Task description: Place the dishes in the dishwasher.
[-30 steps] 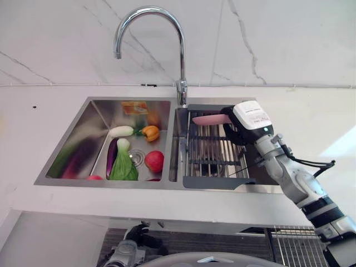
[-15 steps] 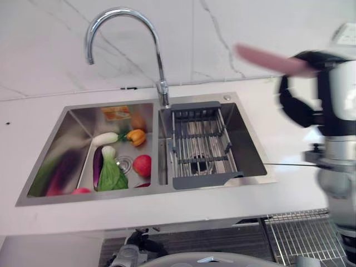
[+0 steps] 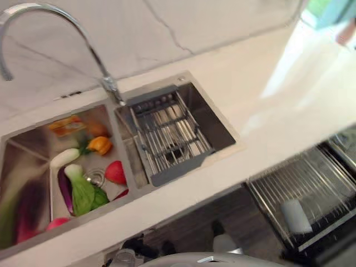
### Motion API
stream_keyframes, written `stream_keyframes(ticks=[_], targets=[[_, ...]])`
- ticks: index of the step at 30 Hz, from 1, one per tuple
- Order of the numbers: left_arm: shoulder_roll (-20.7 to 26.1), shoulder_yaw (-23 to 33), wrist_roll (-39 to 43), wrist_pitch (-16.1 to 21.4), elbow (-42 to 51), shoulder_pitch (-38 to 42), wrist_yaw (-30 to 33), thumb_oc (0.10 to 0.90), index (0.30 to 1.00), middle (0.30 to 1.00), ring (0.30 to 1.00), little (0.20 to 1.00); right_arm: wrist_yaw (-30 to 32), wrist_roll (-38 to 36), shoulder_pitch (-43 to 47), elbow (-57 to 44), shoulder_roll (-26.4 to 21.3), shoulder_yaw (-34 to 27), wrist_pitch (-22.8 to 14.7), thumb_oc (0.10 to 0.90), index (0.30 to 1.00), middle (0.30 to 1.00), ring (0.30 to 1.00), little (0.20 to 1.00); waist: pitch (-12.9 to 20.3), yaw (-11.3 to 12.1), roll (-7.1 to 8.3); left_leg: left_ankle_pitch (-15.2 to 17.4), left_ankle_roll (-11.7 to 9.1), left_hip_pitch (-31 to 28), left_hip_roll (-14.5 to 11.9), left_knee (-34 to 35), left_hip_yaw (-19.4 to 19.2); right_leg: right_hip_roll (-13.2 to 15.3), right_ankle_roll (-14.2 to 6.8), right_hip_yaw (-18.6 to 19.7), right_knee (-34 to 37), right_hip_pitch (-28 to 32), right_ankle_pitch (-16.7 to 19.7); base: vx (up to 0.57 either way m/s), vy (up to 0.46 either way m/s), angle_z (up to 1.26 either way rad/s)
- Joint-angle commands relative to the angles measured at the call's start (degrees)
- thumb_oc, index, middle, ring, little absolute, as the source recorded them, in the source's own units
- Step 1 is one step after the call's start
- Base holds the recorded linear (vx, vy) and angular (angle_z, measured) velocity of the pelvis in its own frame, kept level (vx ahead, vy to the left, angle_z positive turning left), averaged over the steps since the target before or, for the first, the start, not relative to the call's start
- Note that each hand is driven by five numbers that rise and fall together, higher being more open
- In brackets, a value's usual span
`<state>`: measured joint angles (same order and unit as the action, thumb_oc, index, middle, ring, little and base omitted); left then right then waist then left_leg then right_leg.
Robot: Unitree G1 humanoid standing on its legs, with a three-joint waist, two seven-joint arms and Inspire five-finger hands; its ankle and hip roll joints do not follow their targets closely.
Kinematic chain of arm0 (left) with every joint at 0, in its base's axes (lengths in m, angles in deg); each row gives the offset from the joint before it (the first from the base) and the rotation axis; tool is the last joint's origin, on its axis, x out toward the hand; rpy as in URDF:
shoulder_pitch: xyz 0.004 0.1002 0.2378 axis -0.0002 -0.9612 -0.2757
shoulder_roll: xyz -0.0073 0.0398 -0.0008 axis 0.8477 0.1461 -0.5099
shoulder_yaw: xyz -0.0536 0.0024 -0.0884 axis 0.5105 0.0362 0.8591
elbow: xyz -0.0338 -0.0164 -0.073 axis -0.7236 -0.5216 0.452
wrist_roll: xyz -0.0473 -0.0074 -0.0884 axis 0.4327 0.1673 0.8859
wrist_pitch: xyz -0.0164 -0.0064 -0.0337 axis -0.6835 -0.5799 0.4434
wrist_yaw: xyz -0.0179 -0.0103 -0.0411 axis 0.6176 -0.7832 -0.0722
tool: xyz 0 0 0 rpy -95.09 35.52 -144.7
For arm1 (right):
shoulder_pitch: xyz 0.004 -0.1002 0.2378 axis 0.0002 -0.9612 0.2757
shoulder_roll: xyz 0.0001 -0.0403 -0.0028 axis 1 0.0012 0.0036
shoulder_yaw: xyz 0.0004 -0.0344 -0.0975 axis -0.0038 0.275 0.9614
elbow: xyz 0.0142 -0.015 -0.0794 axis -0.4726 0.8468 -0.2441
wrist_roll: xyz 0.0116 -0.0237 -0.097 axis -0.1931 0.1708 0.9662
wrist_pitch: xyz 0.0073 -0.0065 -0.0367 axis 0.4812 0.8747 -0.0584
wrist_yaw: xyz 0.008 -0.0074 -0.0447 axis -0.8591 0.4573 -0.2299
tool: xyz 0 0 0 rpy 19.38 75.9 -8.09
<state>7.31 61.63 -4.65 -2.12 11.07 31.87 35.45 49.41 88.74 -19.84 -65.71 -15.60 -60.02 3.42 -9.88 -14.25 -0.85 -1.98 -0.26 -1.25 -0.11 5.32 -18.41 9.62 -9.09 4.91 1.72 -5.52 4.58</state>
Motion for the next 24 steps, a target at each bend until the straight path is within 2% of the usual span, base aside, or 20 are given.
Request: stream_keyframes(ticks=[1, 3, 4, 5, 7, 8, 10, 11, 12, 14, 15, 16, 19, 24], targets=[[1.1, -2.1, -1.6, 0.8, -3.4, 2.6, 0.0, 0.8, 0.9, 0.9, 0.9, 0.9, 7.6, -1.2, 7.4, -4.4, -2.9, -0.4, -1.8, 0.4, 0.3, 0.3, 0.3, 0.3, -1.4, 4.0, 3.56, 7.1, 0.5, -1.3, -2.4, -0.3, 0.4, 3.0, -4.5, -6.9, -1.3, -3.4, 1.6, -0.22, 0.014, -1.41], [1.7, -0.8, -1.0, 0.1, -3.5, 2.2, 0.5, 0.8, 0.9, 0.9, 0.9, 0.9, 5.6, 0.1, 7.6, -4.2, -2.5, 3.8, -2.3, 0.4, 0.3, 0.3, 0.3, 0.3, -1.9, 5.6, 2.93, 5.6, 0.1, -1.2, -4.4, -0.3, -3.2, 4.6, -3.0, -16.7, -4.7, -2.3, -0.8, -0.11, 0.0, -1.03], [1.7, -0.5, -0.8, -0.1, -3.6, 2.0, 0.5, 0.8, 0.9, 0.9, 0.9, 0.9, 4.6, 0.7, 7.5, -3.2, -2.0, 6.3, -2.4, 0.4, 0.3, 0.3, 0.3, 0.3, -1.9, 6.5, 2.33, 6.1, -0.2, -1.3, -5.2, -0.4, -3.4, 5.7, -3.0, -18.4, -7.0, -0.7, -2.4, -0.11, 0.017, -0.78], [1.8, -0.3, -0.9, -0.2, -3.5, 1.9, 0.4, 0.8, 0.9, 0.9, 0.9, 0.9, 3.6, 1.0, 7.5, -2.2, -1.9, 8.6, -2.7, 0.4, 0.3, 0.3, 0.3, 0.3, -2.2, 6.6, 2.49, 5.8, -0.2, -1.3, -5.4, -0.4, -3.8, 6.4, -2.7, -17.9, -9.4, 0.4, -3.5, -0.11, 0.029, -0.91], [1.8, 0.1, -1.8, -0.1, -4.0, 1.5, 0.0, 0.8, 0.9, 0.9, 0.9, 0.9, 0.5, 3.0, 5.3, -1.4, -1.5, 13.2, -3.4, 0.4, 0.3, 0.3, 0.3, 0.3, -2.0, 7.1, 2.73, 5.5, 0.2, -0.6, -4.9, -0.5, -3.6, 7.3, -2.8, -13.3, -14.0, 2.4, -5.1, -0.16, -0.014, -0.62], [1.9, 0.4, -1.9, -0.1, -4.0, 1.1, 0.1, 0.8, 0.9, 0.9, 0.9, 0.9, -0.7, 3.7, 4.5, -1.3, -1.6, 14.9, -3.8, 0.4, 0.3, 0.3, 0.3, 0.3, -1.7, 7.7, 2.86, 5.4, 0.1, -0.3, -4.7, -0.6, -3.7, 7.7, -2.9, -12.4, -14.0, 3.7, -5.1, -0.15, -0.1, 0.07], [2.3, 0.5, -1.8, 0.1, -3.8, 0.4, 0.4, 0.8, 0.9, 0.9, 0.9, 0.9, -3.3, 5.9, 4.5, -0.8, -2.4, 19.9, -4.7, 0.4, 0.3, 0.3, 0.3, 0.3, -0.8, 9.6, 3.56, 4.6, -0.6, 0.5, -4.8, -1.0, -4.0, 9.3, -3.4, -13.7, -10.1, 8.3, -3.6, -0.1, -0.165, 0.1], [2.3, 0.5, -1.8, 0.1, -3.8, 0.4, 0.4, 0.8, 0.9, 0.9, 0.9, 0.9, -3.3, 5.9, 4.5, -0.8, -2.4, 19.9, -4.7, 0.4, 0.3, 0.3, 0.3, 0.3, -0.8, 9.6, 3.56, 4.6, -0.6, 0.5, -4.8, -1.0, -4.0, 9.3, -3.4, -13.7, -10.1, 8.3, -3.6, -0.07, -0.172, 0.01], [2.4, 0.2, -1.7, 0.3, -3.7, 0.5, 0.6, 0.8, 0.9, 0.9, 0.9, 0.9, -4.2, 7.6, 4.4, -0.3, -3.1, 22.7, -5.1, 0.4, 0.3, 0.3, 0.3, 0.3, -0.2, 10.3, 4.16, 4.4, -0.9, 1.0, -4.8, -1.3, -3.8, 8.9, -3.4, -14.1, -7.8, 8.8, -4.0, -0.03, -0.083, -0.01], [2.4, 0.2, -1.7, 0.3, -3.7, 0.5, 0.6, 0.8, 0.9, 0.9, 0.9, 0.9, -4.2, 7.6, 4.4, -0.3, -3.1, 22.7, -5.1, 0.4, 0.3, 0.3, 0.3, 0.3, -0.2, 10.3, 4.16, 4.4, -0.9, 1.0, -4.8, -1.3, -3.8, 8.9, -3.4, -14.1, -7.8, 8.8, -4.0, -0.08, -0.123, -0.08], [2.7, 0.2, -1.7, 0.5, -3.7, 0.3, 0.7, 0.8, 0.9, 0.9, 0.9, 0.9, -5.4, 9.9, 5.1, 0.4, -4.3, 26.9, -5.8, 0.4, 0.3, 0.3, 0.3, 0.3, 0.4, 11.2, 4.69, 2.6, -1.3, 2.8, -5.4, -2.4, -4.4, 7.8, -3.9, -14.9, -3.4, 9.2, -4.8, -0.2, -0.391, 0.05], [2.6, 0.9, -1.6, 0.6, -3.9, -0.2, 1.4, 0.8, 0.9, 0.9, 0.9, 0.9, -6.9, 12.1, 6.1, 1.1, -7.3, 31.1, -7.0, 0.4, 0.3, 0.3, 0.3, 0.3, 1.0, 12.4, 4.64, 0.6, -2.9, 3.9, -7.1, -2.7, -2.9, 5.1, -3.3, -16.6, -0.1, 11.4, -6.7, -0.22, -0.453, 0.13], [2.0, 0.1, -1.2, 0.8, -4.7, -1.1, 0.9, 0.8, 0.9, 0.9, 0.9, 0.9, -8.3, 12.1, 7.7, 2.6, -10.8, 32.2, -8.3, 0.4, 0.3, 0.3, 0.3, 0.3, 0.5, 12.9, 3.78, -1.9, -4.2, 4.6, -8.6, -1.3, -0.1, 2.5, -1.3, -18.0, -0.4, 12.4, -9.1, -0.07, -0.226, 0.64], [1.5, 0.4, -0.2, 0.9, -5.6, -2.0, 0.5, 0.8, 0.9, 0.9, 0.9, 0.9, -9.2, 12.4, 8.2, 3.6, -12.2, 32.8, -8.7, 0.4, 0.3, 0.3, 0.3, 0.3, 0.4, 12.9, 2.89, -2.6, -5.0, 4.7, -9.3, -1.0, 2.2, 0.9, -0.2, -20.2, 0.5, 14.4, -10.0, 0.0, -0.074, 0.38]])
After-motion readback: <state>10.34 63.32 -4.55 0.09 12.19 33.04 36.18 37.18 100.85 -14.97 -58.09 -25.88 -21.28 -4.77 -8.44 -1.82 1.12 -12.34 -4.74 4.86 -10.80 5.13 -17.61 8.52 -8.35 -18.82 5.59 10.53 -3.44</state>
